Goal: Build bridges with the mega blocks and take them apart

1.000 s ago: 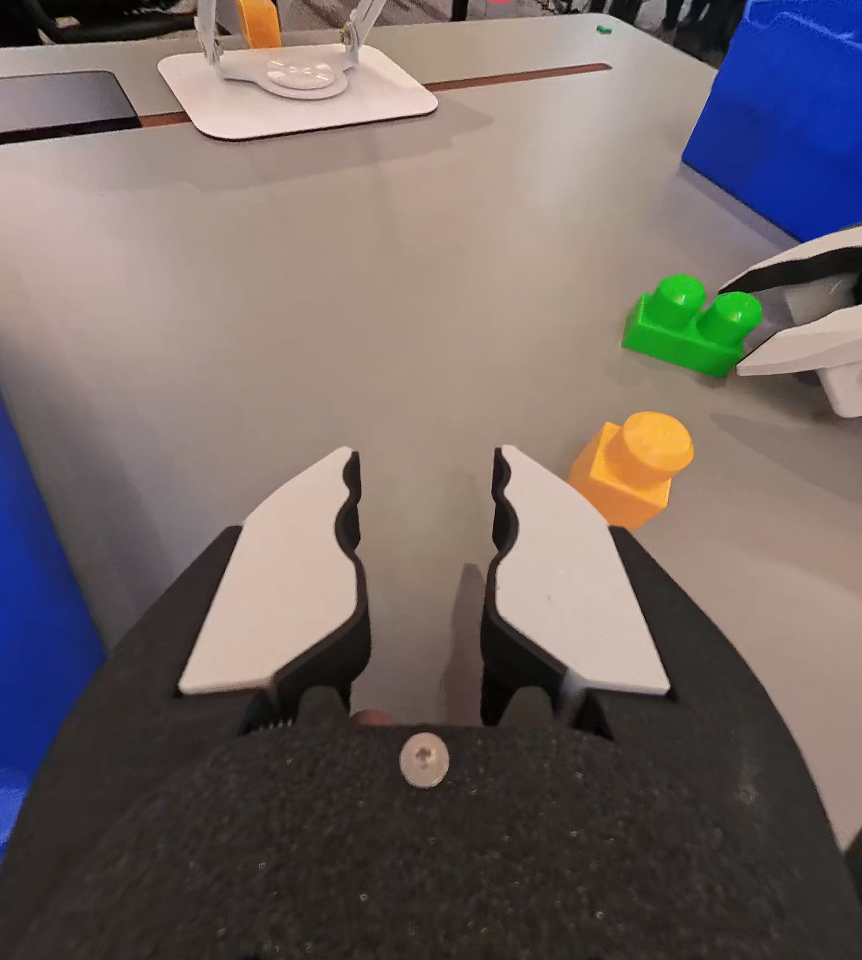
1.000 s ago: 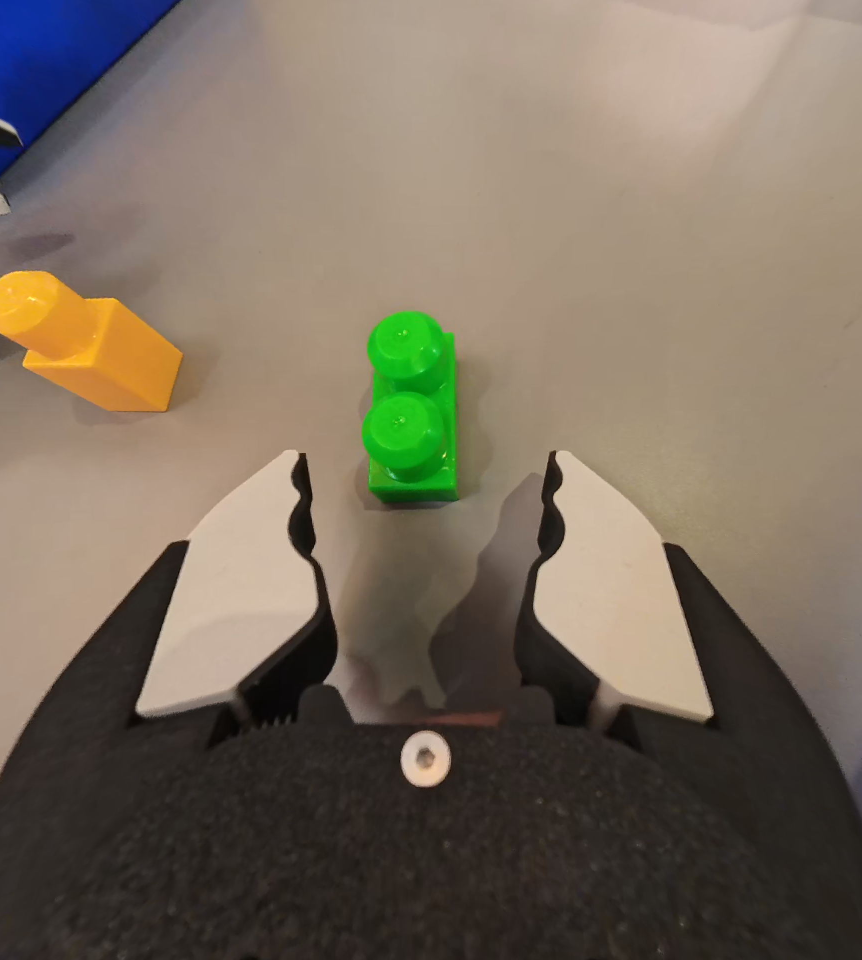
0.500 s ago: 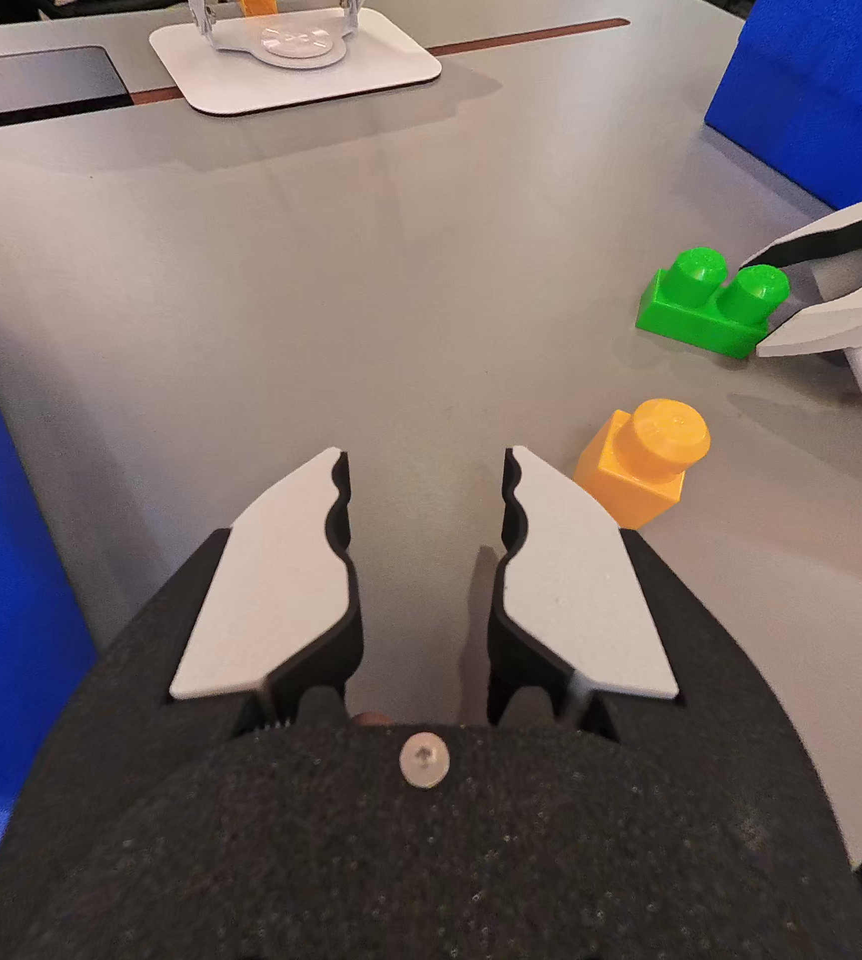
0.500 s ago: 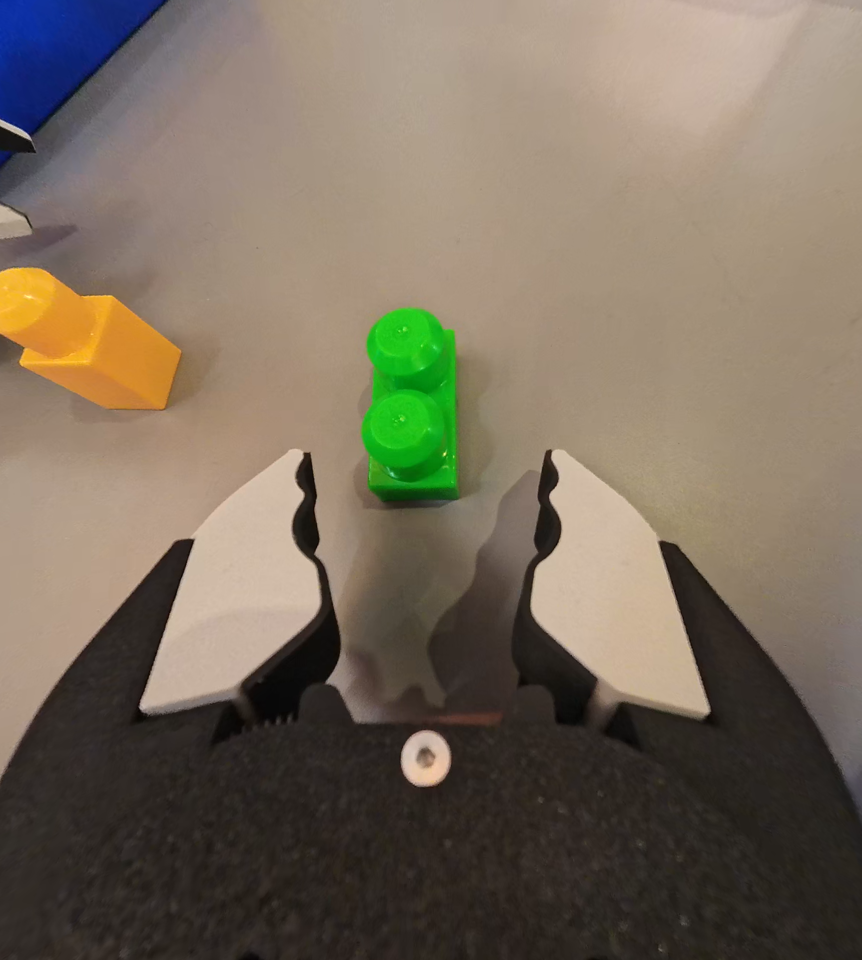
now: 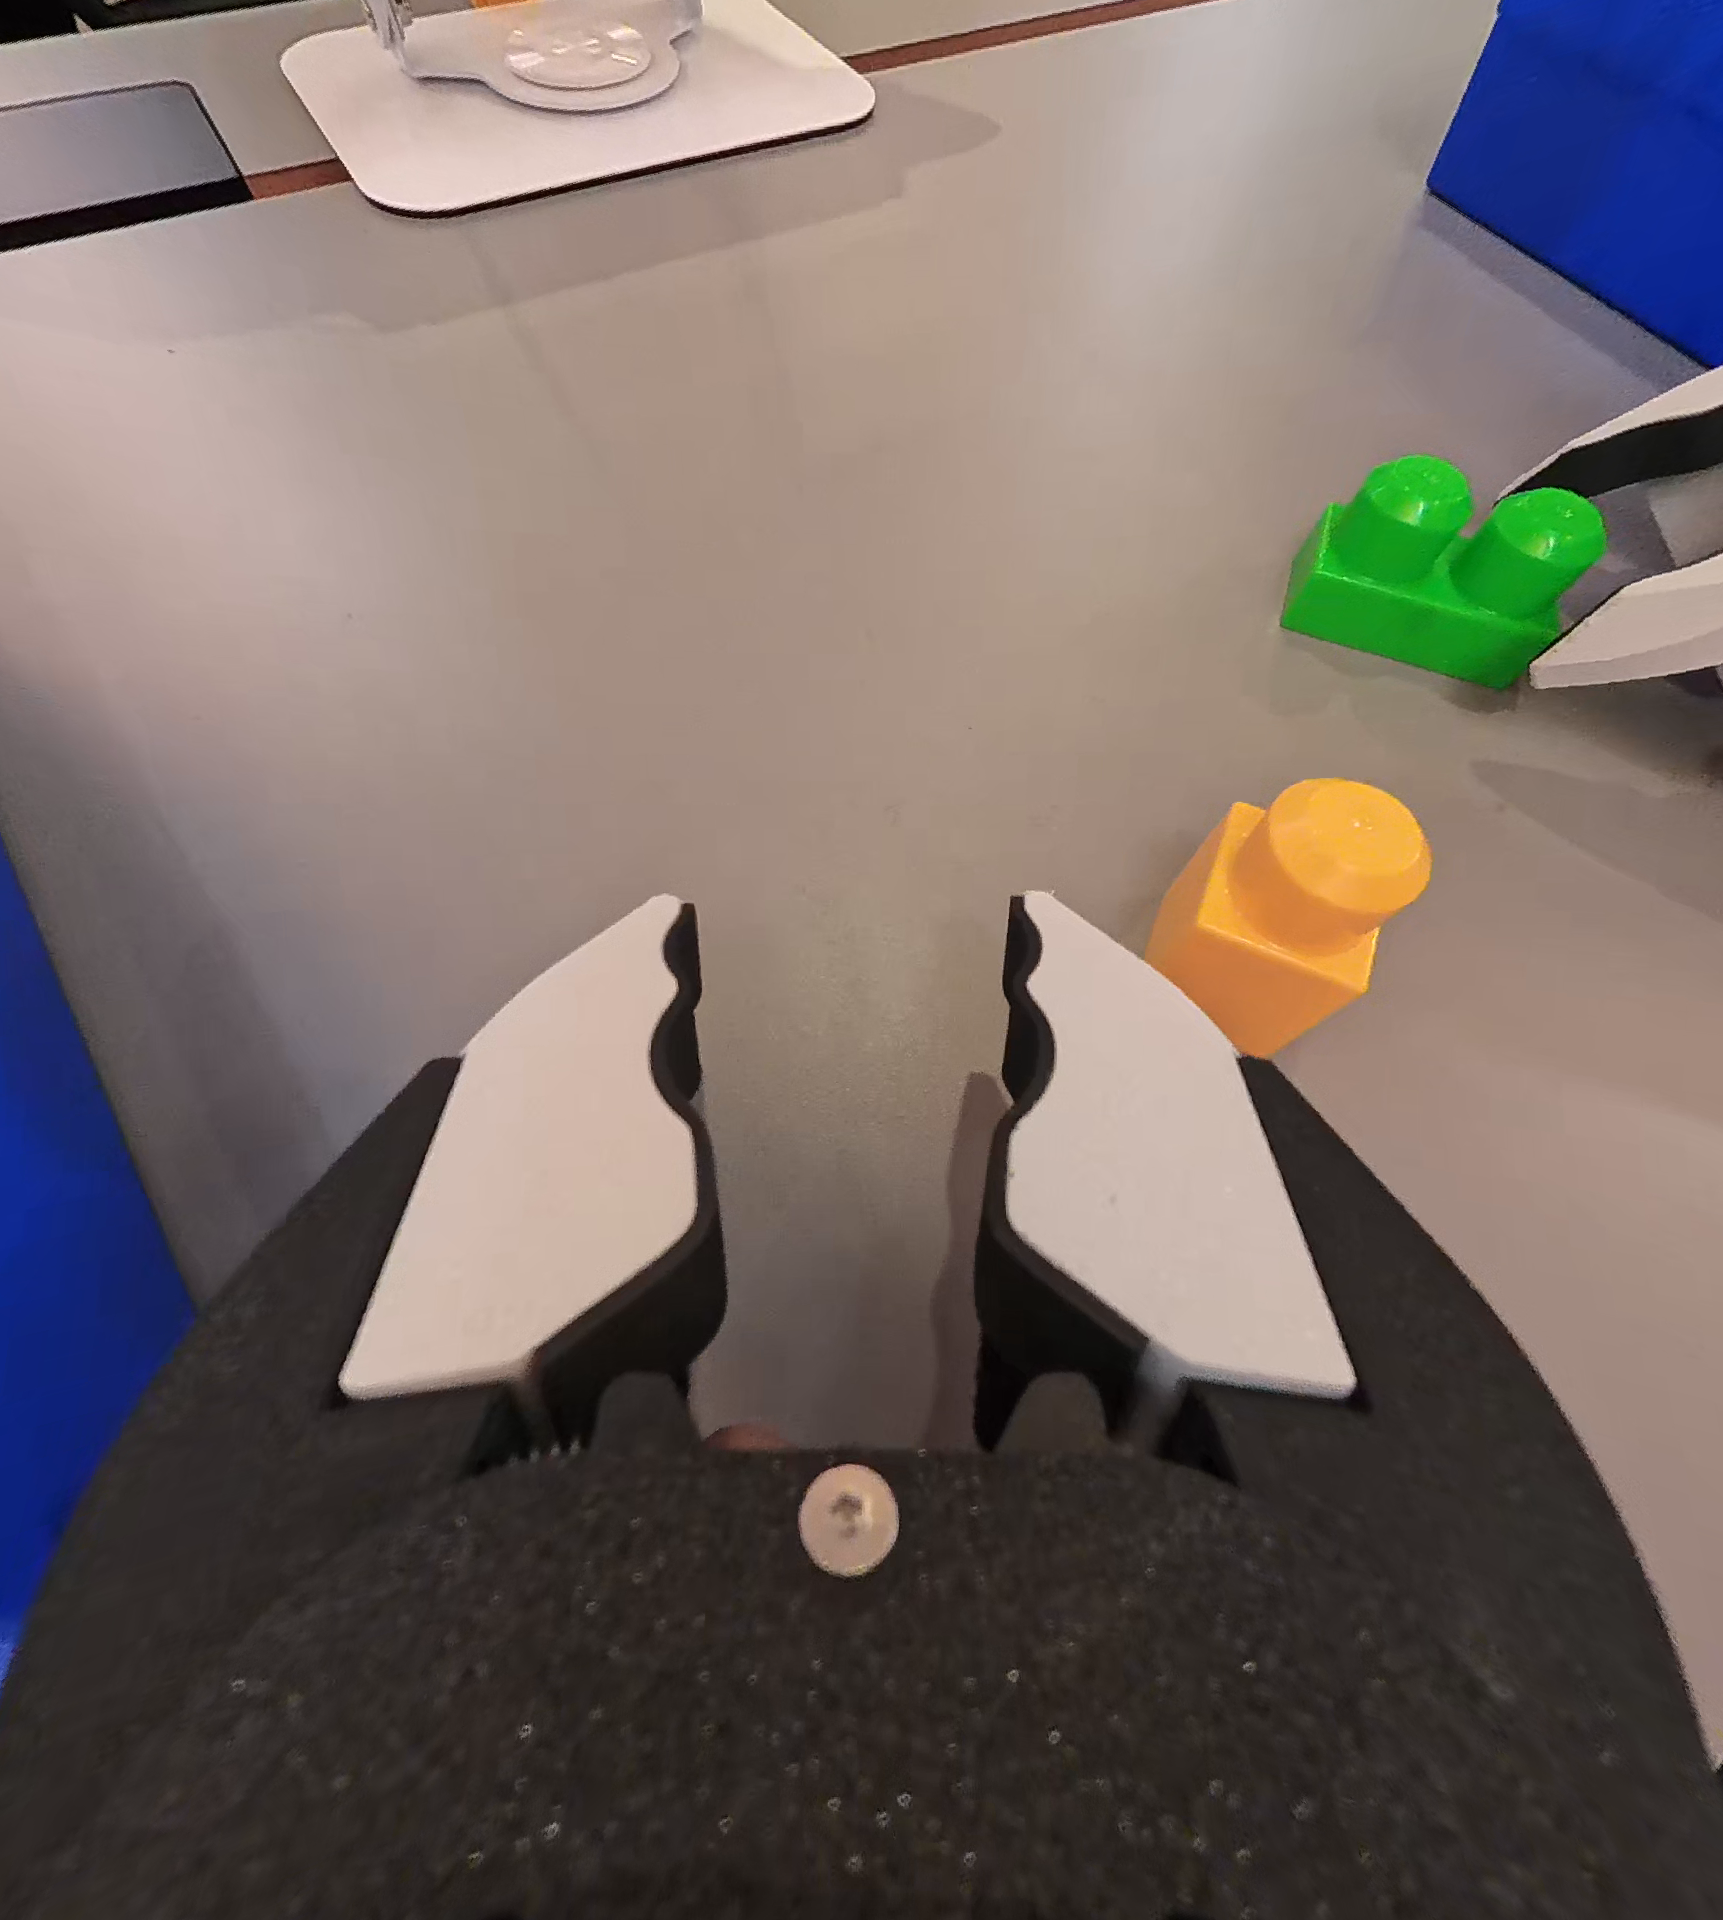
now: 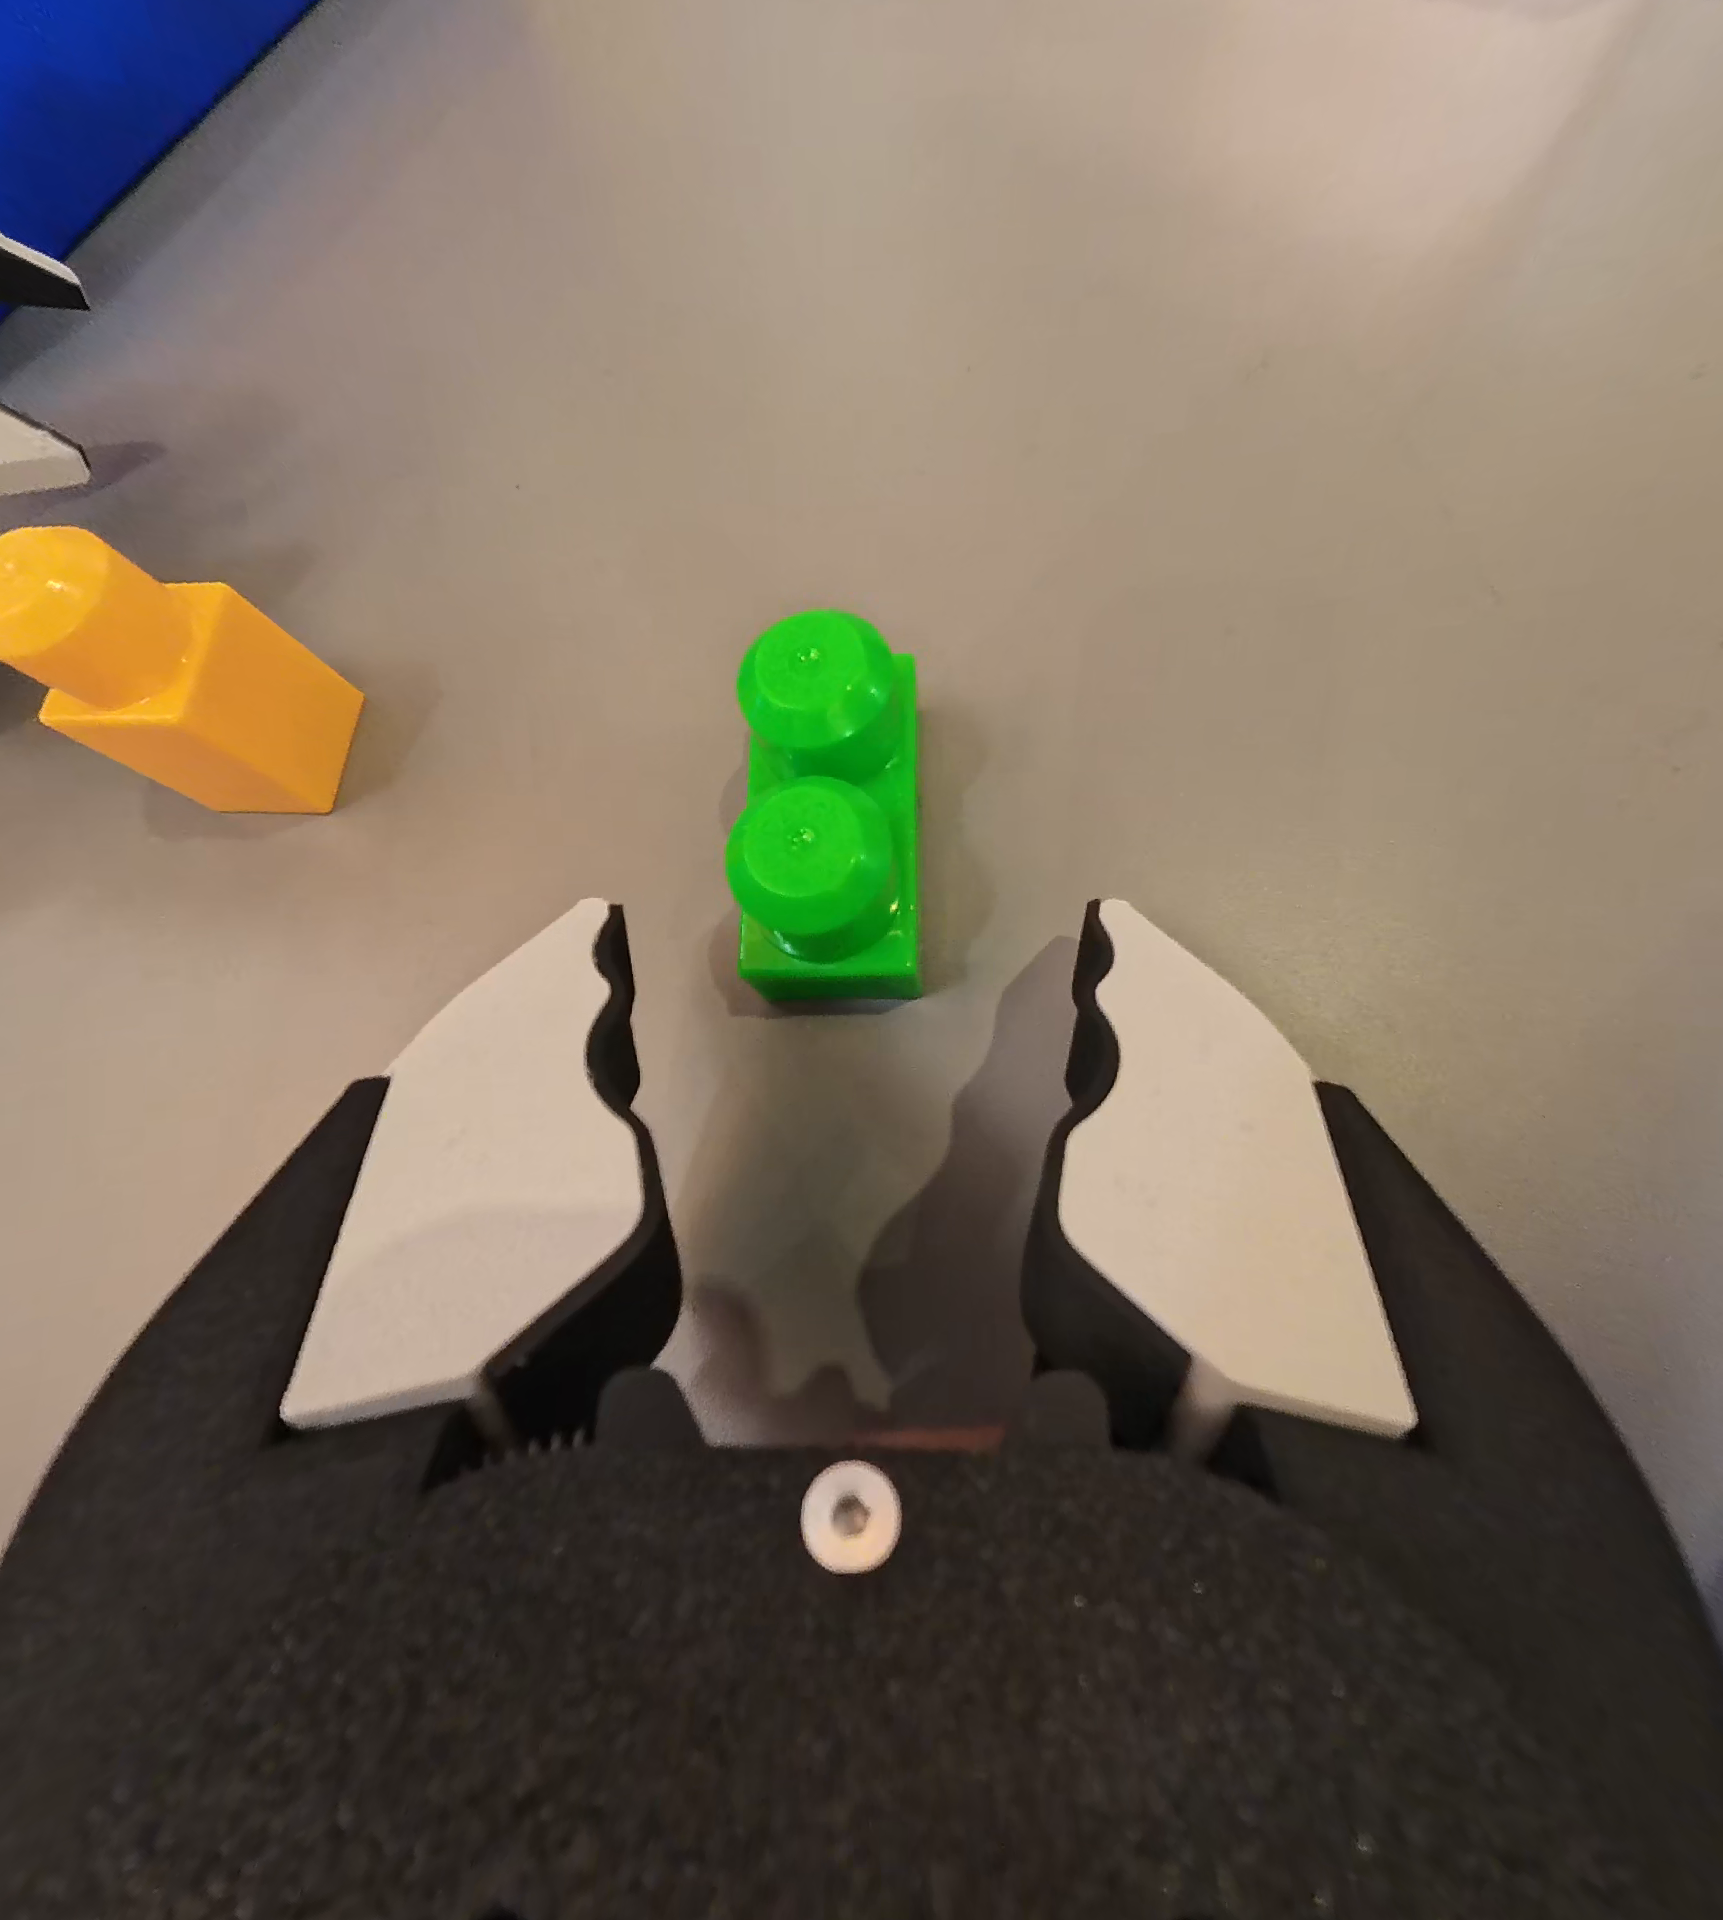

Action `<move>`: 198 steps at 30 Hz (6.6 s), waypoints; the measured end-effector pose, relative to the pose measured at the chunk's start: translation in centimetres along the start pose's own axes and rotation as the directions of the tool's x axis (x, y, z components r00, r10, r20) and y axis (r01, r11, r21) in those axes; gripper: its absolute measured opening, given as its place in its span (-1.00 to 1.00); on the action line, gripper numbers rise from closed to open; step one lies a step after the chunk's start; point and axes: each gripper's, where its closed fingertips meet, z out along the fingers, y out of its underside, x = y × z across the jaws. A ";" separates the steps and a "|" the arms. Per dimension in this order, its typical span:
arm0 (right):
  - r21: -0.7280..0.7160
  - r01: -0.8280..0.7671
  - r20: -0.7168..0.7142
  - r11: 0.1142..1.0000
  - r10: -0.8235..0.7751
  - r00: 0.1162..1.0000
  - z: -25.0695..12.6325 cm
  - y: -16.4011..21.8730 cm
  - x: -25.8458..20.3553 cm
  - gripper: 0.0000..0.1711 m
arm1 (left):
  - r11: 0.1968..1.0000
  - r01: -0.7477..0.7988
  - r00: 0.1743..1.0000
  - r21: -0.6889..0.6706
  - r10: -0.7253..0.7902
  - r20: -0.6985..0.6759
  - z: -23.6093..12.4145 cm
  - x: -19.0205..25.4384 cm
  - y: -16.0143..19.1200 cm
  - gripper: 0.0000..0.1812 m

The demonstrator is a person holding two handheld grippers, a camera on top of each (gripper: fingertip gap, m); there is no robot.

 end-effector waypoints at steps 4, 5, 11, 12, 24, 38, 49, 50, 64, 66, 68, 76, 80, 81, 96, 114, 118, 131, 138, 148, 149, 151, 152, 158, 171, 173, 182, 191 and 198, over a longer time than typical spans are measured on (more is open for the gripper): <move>-0.002 0.002 0.000 1.000 -0.002 1.000 0.0 0.0 0.0 -0.05 | 1.000 -0.010 1.000 -0.009 0.010 -0.003 0.1 0.1 0.1 -0.39; -0.002 0.002 0.000 1.000 -0.002 1.000 0.0 0.0 0.0 -0.05 | 1.000 -0.014 1.000 -0.012 0.014 -0.003 0.1 0.2 0.2 -0.39; -0.005 0.001 0.002 1.000 -0.001 1.000 0.0 0.1 0.0 -0.05 | 1.000 -0.019 1.000 -0.012 0.019 -0.007 0.2 0.3 0.2 -0.39; -0.006 0.002 0.003 1.000 -0.002 1.000 0.1 0.1 -0.1 -0.05 | 1.000 -0.023 1.000 0.004 0.023 -0.013 -0.1 0.4 -0.1 -0.40; -0.005 0.003 0.022 1.000 -0.003 1.000 0.1 0.1 -0.3 -0.05 | 0.982 -0.141 0.941 -0.128 0.173 0.291 -16.1 -14.9 -2.7 -0.40; -0.018 -0.016 0.048 1.000 0.017 0.999 0.2 0.2 -0.4 -0.08 | 0.535 -0.345 0.879 -0.771 0.473 -0.065 -13.3 -24.1 3.0 -0.31; -0.016 -0.028 0.062 0.999 0.029 0.998 0.2 0.2 -0.4 -0.09 | 0.410 -0.438 0.859 -0.800 0.453 -0.238 -9.0 -25.9 2.2 -0.57; -0.014 -0.031 0.063 0.999 0.032 0.997 0.2 0.1 -0.4 -0.09 | 0.394 -0.451 0.859 -0.801 0.434 -0.271 -8.9 -25.8 2.3 -0.62; -0.016 -0.036 0.070 0.999 0.037 0.997 0.2 0.1 -0.4 -0.09 | 0.179 -0.565 0.757 -0.805 0.502 -0.419 -8.0 -28.3 5.1 -0.55; -0.016 -0.037 0.071 0.999 0.038 0.997 0.2 0.1 -0.4 -0.09 | 0.158 -0.573 0.738 -0.804 0.527 -0.423 -7.8 -28.6 5.1 -0.54; -0.015 -0.037 0.073 0.999 0.038 0.997 0.2 0.1 -0.4 -0.09 | 0.148 -0.580 0.721 -0.801 0.550 -0.421 -7.4 -28.7 5.1 -0.49; -0.010 -0.046 0.082 0.999 0.047 0.996 0.1 0.0 -0.4 -0.10 | 0.092 -0.567 0.686 -0.819 0.602 -0.408 -7.5 -28.9 5.8 -0.56; -0.007 -0.052 0.089 0.999 0.052 0.995 0.1 0.0 -0.4 -0.10 | 0.111 -0.564 0.697 -0.818 0.596 -0.399 -7.5 -28.8 5.8 -0.57; -0.006 -0.054 0.091 0.999 0.054 0.994 0.1 0.0 -0.4 -0.10 | 0.114 -0.563 0.697 -0.818 0.598 -0.396 -7.5 -28.9 5.8 -0.58; -0.001 -0.052 0.099 0.999 0.052 0.994 0.0 -0.1 -0.4 -0.10 | 0.648 -0.596 0.802 -0.474 0.516 -0.302 -9.5 -18.5 -4.7 -0.59; 0.138 0.162 0.021 0.977 -0.166 0.986 -3.1 -3.3 -2.5 -0.22 | 0.775 -0.454 0.890 -0.439 0.374 -0.261 -0.9 -0.4 -3.4 -0.59; 0.118 0.201 -0.006 0.972 -0.202 0.979 -3.2 -3.1 -2.4 -0.22 | 0.496 -0.613 0.785 -0.615 0.471 -0.403 0.2 -1.0 0.0 -0.59; 0.099 0.217 -0.005 0.971 -0.217 0.976 -3.6 -2.9 -2.5 -0.22 | 0.265 -0.785 0.612 -0.560 0.471 -0.635 1.5 1.4 2.1 -0.54; 0.106 0.204 -0.009 0.973 -0.204 0.979 -4.0 -3.0 -2.0 -0.22 | 0.482 -0.706 0.708 -0.518 0.475 -0.522 -1.4 0.4 0.6 -0.37; 0.109 0.186 0.006 0.976 -0.188 0.982 -3.8 -2.9 -1.9 -0.22 | 0.757 -0.484 0.866 -0.438 0.342 -0.365 -1.7 0.3 3.3 -0.56; 0.109 0.185 0.006 0.977 -0.187 0.982 -3.8 -2.9 -1.9 -0.22 | 0.755 -0.484 0.868 -0.443 0.350 -0.352 -1.3 0.1 3.5 -0.59; 0.104 0.189 0.002 0.976 -0.191 0.982 -3.8 -2.8 -1.9 -0.23 | 0.721 -0.505 0.858 -0.475 0.361 -0.365 -0.9 0.0 4.5 -0.63; 0.104 0.192 -0.001 0.976 -0.193 0.981 -3.8 -2.8 -1.8 -0.23 | 0.719 -0.512 0.855 -0.469 0.376 -0.357 -0.5 0.0 4.5 -0.62; 0.108 0.185 -0.004 0.977 -0.185 0.983 -4.0 -2.9 -1.6 -0.23 | 0.733 -0.508 0.856 -0.453 0.372 -0.359 0.3 0.0 4.1 -0.67; 0.114 0.178 0.003 0.977 -0.180 0.984 -4.1 -3.1 -1.4 -0.25 | 0.348 -0.661 0.725 -0.665 0.525 -0.446 -3.2 -1.6 2.1 -0.67; 0.116 0.181 0.004 0.977 -0.183 0.983 -4.1 -3.1 -1.5 -0.25 | 0.227 -0.706 0.652 -0.671 0.578 -0.490 -3.3 -1.8 1.0 -0.68; 0.121 0.189 -0.005 0.975 -0.190 0.982 -4.9 -3.3 -1.4 -0.25 | -0.242 -0.720 0.418 -0.651 0.597 -0.685 -2.3 -2.1 -1.1 -0.68; 0.140 0.187 -0.013 0.972 -0.187 0.982 -5.8 -3.8 -1.3 -0.25 | -0.255 -0.540 0.630 -0.802 0.510 -0.586 -0.1 -2.0 -0.5 -0.67; 0.147 0.188 -0.016 0.971 -0.188 0.982 -6.1 -4.0 -1.2 -0.26 | -0.265 -0.538 0.629 -0.801 0.506 -0.590 0.3 -1.4 -1.2 -0.68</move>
